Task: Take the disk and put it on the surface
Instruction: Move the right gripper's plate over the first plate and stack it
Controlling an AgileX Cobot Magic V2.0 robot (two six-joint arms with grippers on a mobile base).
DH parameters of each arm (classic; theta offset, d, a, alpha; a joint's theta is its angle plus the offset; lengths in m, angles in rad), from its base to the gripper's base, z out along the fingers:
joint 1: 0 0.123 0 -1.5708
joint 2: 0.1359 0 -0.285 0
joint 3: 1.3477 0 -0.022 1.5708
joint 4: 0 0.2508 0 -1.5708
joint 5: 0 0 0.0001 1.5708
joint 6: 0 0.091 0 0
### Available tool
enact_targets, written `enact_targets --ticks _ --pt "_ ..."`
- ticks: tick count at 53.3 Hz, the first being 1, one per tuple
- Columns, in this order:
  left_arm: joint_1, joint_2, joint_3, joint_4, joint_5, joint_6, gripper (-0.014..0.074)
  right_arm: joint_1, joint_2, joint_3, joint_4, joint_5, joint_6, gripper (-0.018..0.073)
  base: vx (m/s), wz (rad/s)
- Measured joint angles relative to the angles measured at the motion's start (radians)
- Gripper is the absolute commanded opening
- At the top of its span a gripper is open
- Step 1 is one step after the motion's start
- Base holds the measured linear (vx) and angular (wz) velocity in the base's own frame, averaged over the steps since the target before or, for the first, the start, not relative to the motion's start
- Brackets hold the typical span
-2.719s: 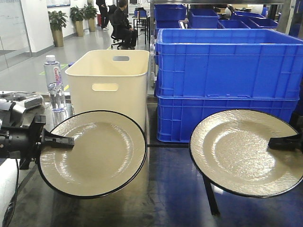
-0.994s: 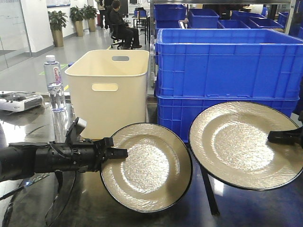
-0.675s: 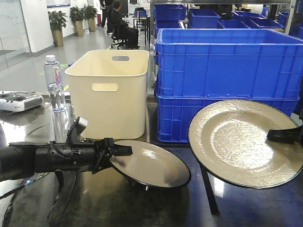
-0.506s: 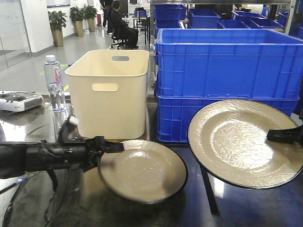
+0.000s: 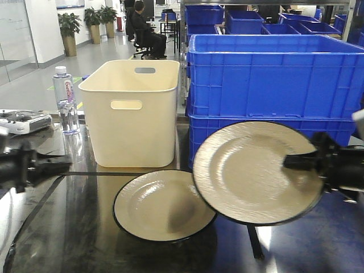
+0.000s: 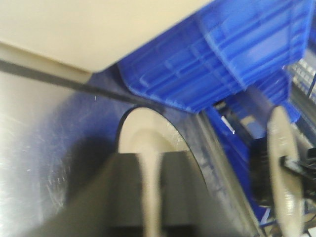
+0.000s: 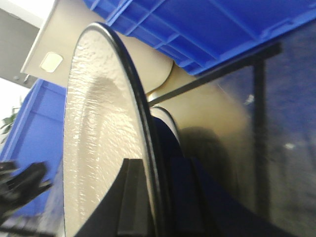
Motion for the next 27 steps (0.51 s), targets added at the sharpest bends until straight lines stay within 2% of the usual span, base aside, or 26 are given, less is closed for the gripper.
enact_targets --ticks 7,16,21,27 --pt "0.056 -0.063 -0.001 0.035 0.012 -0.009 -0.0008 0.162 0.038 -0.003 0.097 -0.186 -0.005 -0.0008 0.0 0.0" --pt "0.078 -0.099 -0.001 0.088 0.021 -0.009 -0.0006 0.313 0.165 -0.068 0.211 -0.278 -0.092 0.0013 0.0 0.0" --pt "0.08 -0.1 -0.001 0.107 0.025 -0.014 -0.0005 0.369 0.229 -0.112 0.226 -0.282 -0.141 0.0073 0.0 0.0" --pt "0.08 -0.1 -0.001 0.114 0.025 -0.017 -0.0003 0.397 0.279 -0.143 0.229 -0.286 -0.184 0.021 0.0 0.0"
